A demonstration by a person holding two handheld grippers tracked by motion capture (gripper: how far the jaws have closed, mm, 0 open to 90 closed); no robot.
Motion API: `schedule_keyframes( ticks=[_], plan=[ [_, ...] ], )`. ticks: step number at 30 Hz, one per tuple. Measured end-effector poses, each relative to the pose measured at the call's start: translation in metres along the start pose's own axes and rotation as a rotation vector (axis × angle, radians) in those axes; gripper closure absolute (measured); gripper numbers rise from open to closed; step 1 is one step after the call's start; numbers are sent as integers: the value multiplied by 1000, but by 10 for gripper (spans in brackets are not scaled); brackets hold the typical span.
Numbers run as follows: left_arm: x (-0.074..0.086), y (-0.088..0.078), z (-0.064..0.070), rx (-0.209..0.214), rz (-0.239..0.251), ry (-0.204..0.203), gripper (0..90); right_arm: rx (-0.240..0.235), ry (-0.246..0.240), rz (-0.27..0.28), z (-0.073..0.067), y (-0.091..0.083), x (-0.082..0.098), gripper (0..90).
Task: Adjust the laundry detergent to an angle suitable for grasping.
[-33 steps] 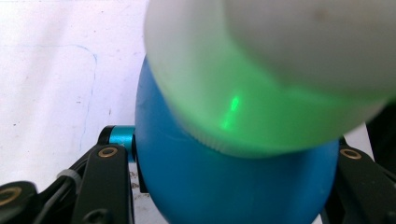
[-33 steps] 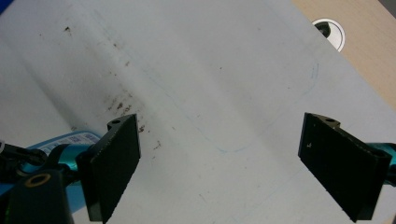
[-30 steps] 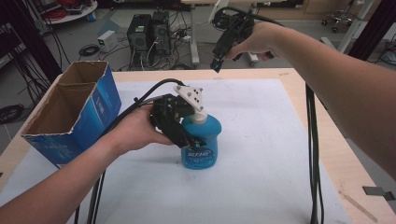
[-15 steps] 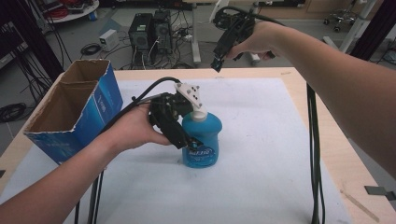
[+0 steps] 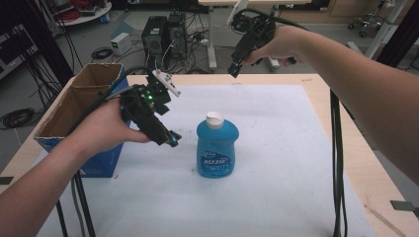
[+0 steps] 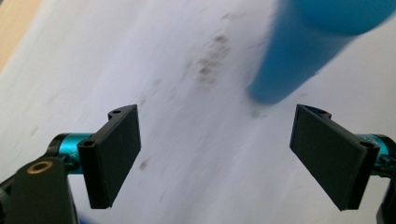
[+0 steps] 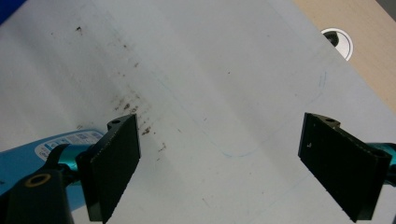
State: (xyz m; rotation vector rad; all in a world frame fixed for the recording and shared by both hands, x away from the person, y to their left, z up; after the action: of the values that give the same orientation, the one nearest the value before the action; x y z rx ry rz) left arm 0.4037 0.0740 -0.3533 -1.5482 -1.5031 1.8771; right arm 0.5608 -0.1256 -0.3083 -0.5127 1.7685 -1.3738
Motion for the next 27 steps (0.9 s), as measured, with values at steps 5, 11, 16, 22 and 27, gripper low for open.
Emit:
schedule_keyframes(
  ticks=[5,11,16,22,27],
  plan=[
    [7,-8,-22,-123,-76,-69,165,-2,-3,-6,0,0,5,125],
    [5,-17,-31,-161,-108,-115,165,-6,-6,3,-1,-1,4,125],
    [6,-17,-32,-169,-132,-96,165,-11,-9,3,-1,0,3,125],
    [10,-16,-31,-167,-149,-95,165,-15,-14,3,-3,2,1,125],
    [9,-16,-31,-155,-150,-79,165,-21,-22,-5,-4,6,0,125]
  ],
)
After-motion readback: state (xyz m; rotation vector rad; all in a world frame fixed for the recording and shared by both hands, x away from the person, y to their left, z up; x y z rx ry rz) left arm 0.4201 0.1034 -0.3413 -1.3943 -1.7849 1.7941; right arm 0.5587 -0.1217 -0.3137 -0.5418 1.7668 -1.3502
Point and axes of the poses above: each handheld gripper's, and its own axes: y roughly forward along the jaws, x roughly out of its underside, z roughly to its right, the point moved 7 cm from there along y, roughly forward along the jaws, and after that the axes turned 4 degrees about z, right-handed, at the moved point
